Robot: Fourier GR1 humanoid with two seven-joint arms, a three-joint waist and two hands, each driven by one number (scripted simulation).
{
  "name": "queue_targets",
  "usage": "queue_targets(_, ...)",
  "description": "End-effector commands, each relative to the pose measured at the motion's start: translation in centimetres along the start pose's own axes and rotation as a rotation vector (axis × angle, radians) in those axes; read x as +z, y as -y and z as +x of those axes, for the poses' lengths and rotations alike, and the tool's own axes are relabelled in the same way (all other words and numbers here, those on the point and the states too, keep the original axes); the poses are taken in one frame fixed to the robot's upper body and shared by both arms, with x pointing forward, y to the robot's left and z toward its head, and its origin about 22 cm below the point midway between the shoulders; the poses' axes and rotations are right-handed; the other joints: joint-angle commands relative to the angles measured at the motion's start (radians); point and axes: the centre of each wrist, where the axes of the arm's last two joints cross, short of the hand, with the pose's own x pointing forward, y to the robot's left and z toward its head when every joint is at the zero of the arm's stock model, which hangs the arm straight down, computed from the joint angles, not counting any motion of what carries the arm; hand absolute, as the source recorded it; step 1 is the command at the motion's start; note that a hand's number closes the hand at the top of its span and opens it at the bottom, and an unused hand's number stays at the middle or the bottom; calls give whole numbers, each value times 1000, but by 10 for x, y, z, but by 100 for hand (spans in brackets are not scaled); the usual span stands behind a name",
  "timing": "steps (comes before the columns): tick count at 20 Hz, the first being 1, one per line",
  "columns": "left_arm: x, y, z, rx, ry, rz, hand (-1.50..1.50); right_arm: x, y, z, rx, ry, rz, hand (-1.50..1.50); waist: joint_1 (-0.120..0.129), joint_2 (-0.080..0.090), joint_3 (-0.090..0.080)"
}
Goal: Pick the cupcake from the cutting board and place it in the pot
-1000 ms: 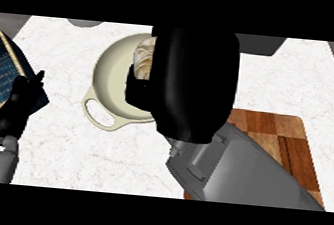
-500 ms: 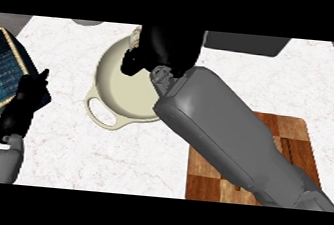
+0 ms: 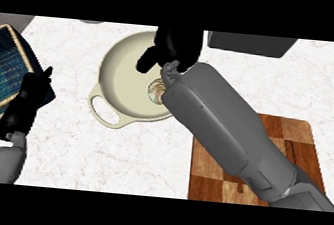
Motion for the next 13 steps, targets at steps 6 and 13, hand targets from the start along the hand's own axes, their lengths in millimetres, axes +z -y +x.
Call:
queue_targets(6, -1, 1, -3, 15, -3, 4, 0, -9, 1, -2, -452, -46, -252, -150, -15, -5, 1)
queue_targets(13, 10, -22, -26, 21, -49, 59, 0, -16, 0, -36, -573, -54, -418, -150, -76, -22, 2)
